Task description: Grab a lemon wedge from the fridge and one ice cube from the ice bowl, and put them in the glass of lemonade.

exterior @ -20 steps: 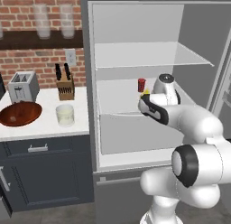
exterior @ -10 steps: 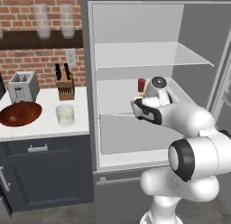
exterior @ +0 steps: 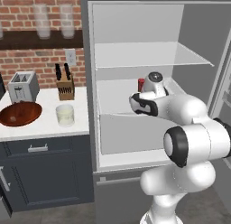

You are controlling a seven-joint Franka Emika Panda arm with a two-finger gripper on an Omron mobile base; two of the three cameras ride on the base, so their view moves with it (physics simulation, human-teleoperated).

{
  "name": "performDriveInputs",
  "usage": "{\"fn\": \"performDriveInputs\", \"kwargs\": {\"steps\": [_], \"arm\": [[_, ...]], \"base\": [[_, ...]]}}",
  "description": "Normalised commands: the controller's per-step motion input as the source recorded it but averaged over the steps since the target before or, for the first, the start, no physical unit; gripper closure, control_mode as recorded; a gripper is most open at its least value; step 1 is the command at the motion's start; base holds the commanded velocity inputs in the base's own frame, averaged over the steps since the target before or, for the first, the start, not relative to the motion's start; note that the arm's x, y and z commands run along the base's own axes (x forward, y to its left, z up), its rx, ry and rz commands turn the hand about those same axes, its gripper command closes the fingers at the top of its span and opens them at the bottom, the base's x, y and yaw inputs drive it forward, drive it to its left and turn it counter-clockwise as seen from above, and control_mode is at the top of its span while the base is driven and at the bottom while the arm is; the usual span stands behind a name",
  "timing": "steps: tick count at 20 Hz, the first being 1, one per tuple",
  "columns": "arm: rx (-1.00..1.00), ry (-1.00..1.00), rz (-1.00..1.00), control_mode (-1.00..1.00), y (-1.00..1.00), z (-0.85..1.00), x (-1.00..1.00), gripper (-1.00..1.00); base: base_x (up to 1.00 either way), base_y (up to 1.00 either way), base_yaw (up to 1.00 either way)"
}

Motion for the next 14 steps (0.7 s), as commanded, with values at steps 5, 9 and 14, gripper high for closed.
{"fn": "performDriveInputs", "kwargs": {"steps": [5, 9, 14], "arm": [[-0.02, -0.01, 0.0, -1.0, 0.0, -0.31, 0.02, -1.0], [0.0, -0.06, 0.0, -1.0, -0.02, 0.0, 0.02, -1.0], [0.0, -0.02, 0.0, -1.0, -0.15, 0.11, 0.25, -1.0]], "base": [[0.0, 0.0, 0.0], [0.0, 0.0, 0.0], [0.0, 0.0, 0.0]]}}
